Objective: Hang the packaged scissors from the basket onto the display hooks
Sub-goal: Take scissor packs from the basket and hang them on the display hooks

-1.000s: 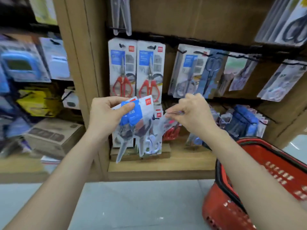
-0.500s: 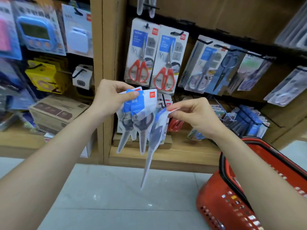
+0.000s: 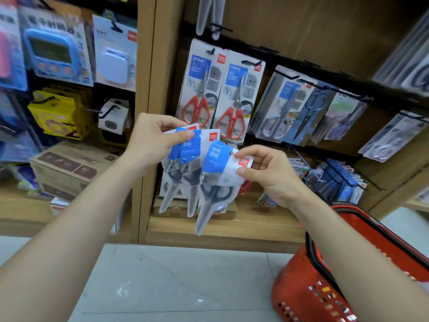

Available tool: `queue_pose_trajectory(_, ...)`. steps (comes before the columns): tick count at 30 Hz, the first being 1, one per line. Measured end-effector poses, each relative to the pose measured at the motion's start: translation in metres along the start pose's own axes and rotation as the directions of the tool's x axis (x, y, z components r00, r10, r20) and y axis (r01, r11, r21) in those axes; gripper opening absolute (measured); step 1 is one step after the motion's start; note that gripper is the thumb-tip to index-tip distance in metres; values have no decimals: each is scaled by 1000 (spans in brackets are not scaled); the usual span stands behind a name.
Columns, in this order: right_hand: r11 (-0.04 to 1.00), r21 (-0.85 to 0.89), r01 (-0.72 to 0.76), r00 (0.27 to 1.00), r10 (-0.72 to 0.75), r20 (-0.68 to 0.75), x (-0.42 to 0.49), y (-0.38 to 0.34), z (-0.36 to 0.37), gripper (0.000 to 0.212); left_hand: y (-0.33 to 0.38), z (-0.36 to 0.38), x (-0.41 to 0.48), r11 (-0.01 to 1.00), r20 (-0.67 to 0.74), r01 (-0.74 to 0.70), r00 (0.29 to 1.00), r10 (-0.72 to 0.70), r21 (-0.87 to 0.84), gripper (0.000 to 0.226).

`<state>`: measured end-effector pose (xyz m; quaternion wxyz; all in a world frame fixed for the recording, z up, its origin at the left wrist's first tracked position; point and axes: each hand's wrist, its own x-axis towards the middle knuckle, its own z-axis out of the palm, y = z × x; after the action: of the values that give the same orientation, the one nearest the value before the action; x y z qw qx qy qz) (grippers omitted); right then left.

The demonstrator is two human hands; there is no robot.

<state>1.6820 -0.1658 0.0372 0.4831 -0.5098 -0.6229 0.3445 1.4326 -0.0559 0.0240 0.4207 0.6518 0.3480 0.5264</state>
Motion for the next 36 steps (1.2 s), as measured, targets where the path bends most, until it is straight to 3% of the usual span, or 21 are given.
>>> queue_pose_trajectory(4,999,33,14,994,-10,-106,15,-15,2,42,7,-2,5,998,-42,-50,998,52,32,5)
queue_pose_trajectory(10,996,68,59,966,-40,-254,46,-38,8,15,13,-7,13,978,-112,-176,976,188,110,6)
queue_pose_trajectory(16,974,51,222,911,-188,-368,85,-88,-2,14,44,-16,31,909,-133,-353,912,387,222,17)
queue_pose_trajectory(23,928,3,372,823,-329,-463,139,-182,-19,14,120,-44,82,803,-91,-468,842,532,370,7)
queue_pose_trajectory(33,896,-112,429,757,-424,-497,215,-267,-28,10,192,-65,130,779,-127,-457,823,553,430,7)
queue_pose_trajectory(36,876,-161,454,741,-472,-478,237,-279,-28,11,202,-62,143,773,-208,-424,799,564,472,9)
